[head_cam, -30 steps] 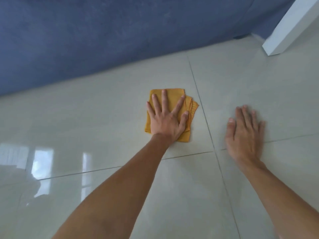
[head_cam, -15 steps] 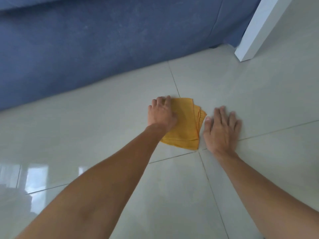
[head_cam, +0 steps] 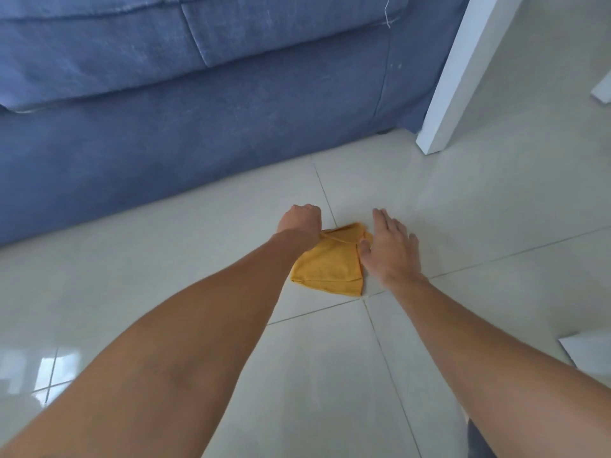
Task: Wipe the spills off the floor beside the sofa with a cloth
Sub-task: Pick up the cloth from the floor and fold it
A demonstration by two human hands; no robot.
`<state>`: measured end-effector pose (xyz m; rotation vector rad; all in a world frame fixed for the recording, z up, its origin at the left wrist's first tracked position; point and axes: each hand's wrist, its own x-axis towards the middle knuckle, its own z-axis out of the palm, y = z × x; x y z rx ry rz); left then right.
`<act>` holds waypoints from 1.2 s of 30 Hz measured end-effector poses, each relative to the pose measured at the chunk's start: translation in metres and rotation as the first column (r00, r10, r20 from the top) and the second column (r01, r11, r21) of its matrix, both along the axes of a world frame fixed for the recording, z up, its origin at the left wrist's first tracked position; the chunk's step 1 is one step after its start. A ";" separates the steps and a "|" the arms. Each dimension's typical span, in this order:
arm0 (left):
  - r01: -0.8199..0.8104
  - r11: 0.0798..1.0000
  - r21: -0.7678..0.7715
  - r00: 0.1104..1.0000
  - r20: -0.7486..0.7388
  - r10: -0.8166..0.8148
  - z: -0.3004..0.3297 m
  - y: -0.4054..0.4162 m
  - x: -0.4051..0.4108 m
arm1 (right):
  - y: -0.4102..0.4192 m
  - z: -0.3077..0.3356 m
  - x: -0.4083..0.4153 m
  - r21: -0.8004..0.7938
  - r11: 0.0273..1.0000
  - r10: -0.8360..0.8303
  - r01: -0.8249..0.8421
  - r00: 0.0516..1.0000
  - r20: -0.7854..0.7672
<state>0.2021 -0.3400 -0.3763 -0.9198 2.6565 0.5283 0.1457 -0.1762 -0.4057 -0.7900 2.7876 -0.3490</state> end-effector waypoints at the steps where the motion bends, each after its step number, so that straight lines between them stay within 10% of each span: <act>1: 0.009 1.000 0.002 1.000 -0.027 -0.009 0.011 0.003 0.004 | -0.002 0.011 0.001 -0.013 1.000 0.024 -0.024 1.000 0.009; 11: 0.111 0.994 0.009 0.989 -0.098 -0.110 0.115 0.046 0.030 | 0.006 0.124 0.035 0.030 0.972 0.212 -0.231 0.931 0.297; 18: 0.222 0.970 -0.103 0.964 -0.125 -0.234 0.215 0.072 0.050 | 0.036 0.197 0.059 -0.024 0.980 0.201 -0.199 0.976 0.085; 36: 0.445 0.858 -0.255 0.874 -0.086 -0.479 0.409 0.189 0.038 | 0.163 0.357 0.067 -0.377 0.926 0.062 0.015 0.979 0.193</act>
